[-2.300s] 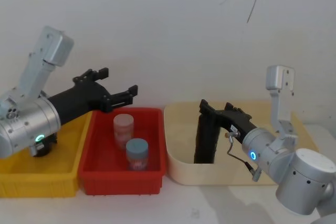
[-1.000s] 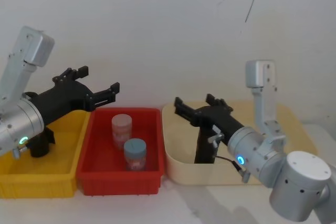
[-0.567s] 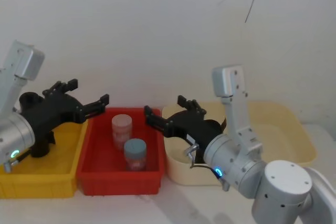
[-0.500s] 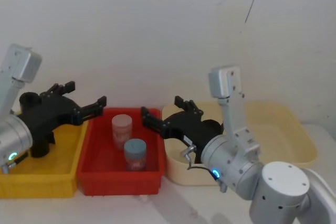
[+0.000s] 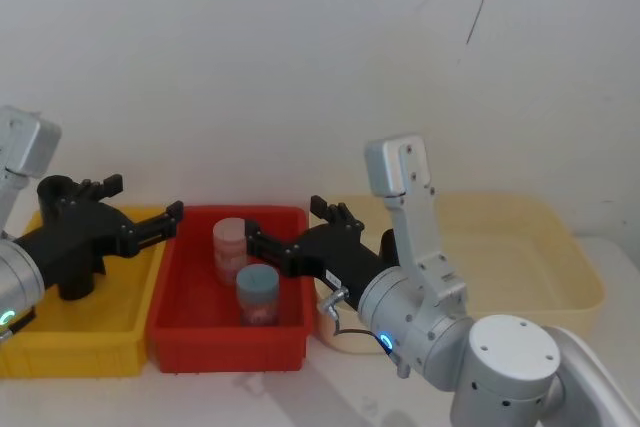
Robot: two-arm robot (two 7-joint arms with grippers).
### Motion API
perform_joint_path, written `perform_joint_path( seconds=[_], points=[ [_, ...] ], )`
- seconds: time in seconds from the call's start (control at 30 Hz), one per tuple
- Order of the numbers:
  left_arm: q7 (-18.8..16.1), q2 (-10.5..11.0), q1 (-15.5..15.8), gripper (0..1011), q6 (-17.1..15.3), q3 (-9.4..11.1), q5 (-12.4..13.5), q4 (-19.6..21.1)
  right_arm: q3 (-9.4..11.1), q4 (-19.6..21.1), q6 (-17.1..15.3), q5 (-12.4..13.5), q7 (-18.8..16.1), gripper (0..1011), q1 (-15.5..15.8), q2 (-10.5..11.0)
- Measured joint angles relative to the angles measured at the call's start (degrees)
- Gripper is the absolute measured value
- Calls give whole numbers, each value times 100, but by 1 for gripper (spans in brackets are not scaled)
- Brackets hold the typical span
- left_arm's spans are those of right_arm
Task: Pick up the garbage bag with the one hand and transfer it to the other hand.
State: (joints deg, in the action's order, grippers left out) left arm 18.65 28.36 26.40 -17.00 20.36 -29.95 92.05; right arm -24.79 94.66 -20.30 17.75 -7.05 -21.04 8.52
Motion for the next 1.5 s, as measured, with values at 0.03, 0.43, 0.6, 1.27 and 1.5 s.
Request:
perform_joint_path(
  seconds=[0.03,0.43,0.6,1.27,1.5],
  points=[
    [-6,6,-15,1001,-2,-9,-1,5,0,-33,-18,-18,25,1000,-9,-22],
    [-32,31,-83,1001,-14,-45,-8,23,-52,-418,-119,-213,177,1000,-116,-146],
    [-37,38,-98,1001,-17,-53,-8,27,-116,-597,-168,-303,204,1000,-171,-204],
    [-48,47,-121,1001,-21,-66,-7,34,-338,-1035,-387,-599,233,1000,-345,-361],
    [-48,48,-125,1001,-21,-66,-7,33,-441,-1194,-462,-713,205,1000,-435,-414]
  ],
)
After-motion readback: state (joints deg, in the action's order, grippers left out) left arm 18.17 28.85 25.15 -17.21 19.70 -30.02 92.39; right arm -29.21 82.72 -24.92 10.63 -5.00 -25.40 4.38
